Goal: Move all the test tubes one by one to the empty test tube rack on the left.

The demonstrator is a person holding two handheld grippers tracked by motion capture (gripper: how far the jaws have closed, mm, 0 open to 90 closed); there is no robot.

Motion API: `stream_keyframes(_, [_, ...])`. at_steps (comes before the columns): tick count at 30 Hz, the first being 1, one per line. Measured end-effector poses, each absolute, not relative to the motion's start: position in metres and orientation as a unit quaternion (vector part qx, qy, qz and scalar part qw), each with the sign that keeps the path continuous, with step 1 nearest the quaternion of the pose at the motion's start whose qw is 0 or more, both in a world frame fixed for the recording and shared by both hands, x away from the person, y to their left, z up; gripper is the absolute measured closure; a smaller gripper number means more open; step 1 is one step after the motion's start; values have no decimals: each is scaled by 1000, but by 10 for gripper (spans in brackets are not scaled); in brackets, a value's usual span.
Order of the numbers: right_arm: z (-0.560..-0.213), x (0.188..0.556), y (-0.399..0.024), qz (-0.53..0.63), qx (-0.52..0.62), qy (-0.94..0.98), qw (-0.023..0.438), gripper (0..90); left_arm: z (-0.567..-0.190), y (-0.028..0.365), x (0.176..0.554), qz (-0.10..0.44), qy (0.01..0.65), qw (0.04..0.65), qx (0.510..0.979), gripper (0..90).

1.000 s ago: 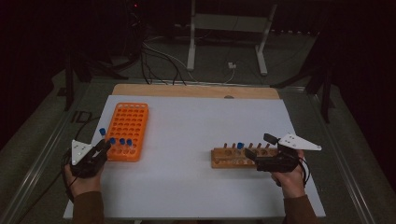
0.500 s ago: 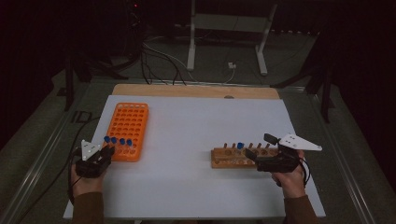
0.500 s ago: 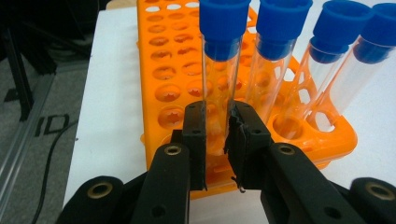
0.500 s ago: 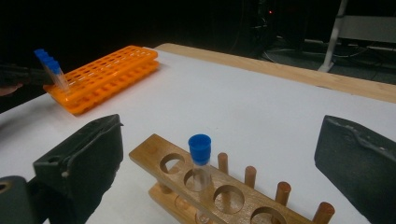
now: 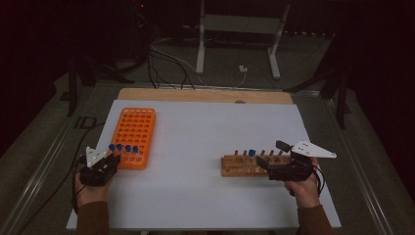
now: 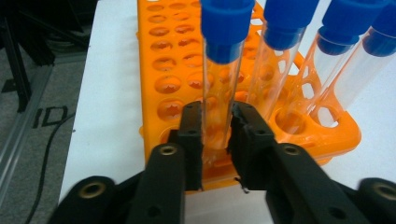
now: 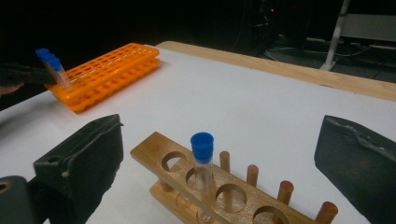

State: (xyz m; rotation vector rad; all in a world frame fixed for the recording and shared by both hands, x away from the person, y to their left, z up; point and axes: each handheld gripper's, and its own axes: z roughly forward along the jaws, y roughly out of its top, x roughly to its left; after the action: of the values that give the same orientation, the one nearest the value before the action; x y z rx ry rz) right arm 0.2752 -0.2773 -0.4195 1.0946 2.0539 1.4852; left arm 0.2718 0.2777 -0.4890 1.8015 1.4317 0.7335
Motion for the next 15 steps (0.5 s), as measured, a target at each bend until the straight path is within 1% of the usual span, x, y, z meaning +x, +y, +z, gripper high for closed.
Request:
stream_keyframes(5, [-420,276,-278,528,390,730,189,19,-484,281,266,283,555,368,690,668])
stream_keyframes(9, [-420,276,-279,529,392,728,188,19,-476,281,258,284,543,401,681,582])
stream_keyframes(11, [-421,276,-279,529,393,728,188,19,-471,279,254,287,534,419,676,511])
stream_keyframes(14, [-422,277,-280,528,396,728,186,19,-467,273,249,296,514,443,672,366])
stream_keyframes(15, [-422,278,-281,528,397,727,186,19,-465,271,248,300,509,450,670,338])
